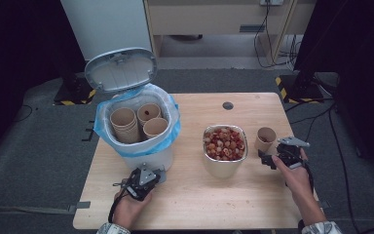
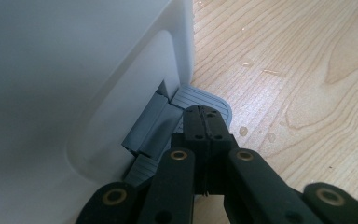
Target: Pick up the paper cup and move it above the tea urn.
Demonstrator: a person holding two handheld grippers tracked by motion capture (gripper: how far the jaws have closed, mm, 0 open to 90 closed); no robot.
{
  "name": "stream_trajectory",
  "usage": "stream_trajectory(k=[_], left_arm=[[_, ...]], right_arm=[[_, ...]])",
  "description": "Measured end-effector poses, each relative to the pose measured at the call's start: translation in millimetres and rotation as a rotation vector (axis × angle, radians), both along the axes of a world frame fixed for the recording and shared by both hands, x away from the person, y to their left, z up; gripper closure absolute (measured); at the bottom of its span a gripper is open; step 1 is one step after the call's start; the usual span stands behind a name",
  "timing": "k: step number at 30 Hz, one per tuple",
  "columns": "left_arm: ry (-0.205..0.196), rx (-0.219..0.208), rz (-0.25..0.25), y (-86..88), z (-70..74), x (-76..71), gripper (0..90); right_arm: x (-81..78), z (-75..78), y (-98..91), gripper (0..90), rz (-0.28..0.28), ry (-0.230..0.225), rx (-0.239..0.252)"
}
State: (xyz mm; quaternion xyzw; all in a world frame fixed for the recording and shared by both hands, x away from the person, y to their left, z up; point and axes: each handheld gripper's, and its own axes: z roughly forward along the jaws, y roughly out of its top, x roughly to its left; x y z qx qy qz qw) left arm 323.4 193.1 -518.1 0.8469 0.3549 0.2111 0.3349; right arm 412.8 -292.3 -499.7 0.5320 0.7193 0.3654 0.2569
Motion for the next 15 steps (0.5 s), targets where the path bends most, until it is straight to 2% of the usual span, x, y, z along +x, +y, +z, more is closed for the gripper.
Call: stream_trajectory(k=[6, 8, 11, 15], left_arm=[[0.001, -0.011, -0.001, 1.1, -0.6, 0.0, 89.9], [0.002, -0.011, -0.001, 1.1, -0.4, 0.1, 89.9], [-0.001, -0.006, -0.002, 0.6, -0.4, 0.0, 89.9], [0.000, -0.002, 0.000, 0.2, -0.1, 0.0, 89.9]], right_arm=[[12.0, -1.2, 1.5, 4.8, -0.026, -0.021, 0.031], [16.6, -5.8, 1.6, 5.1, -0.033, -0.016, 0.025], [22.0, -10.5, 1.0, 5.7, -0.044, -0.032, 0.011], [26.7, -13.2, -1.9, 6.3, -0.058, -0.035, 0.042]])
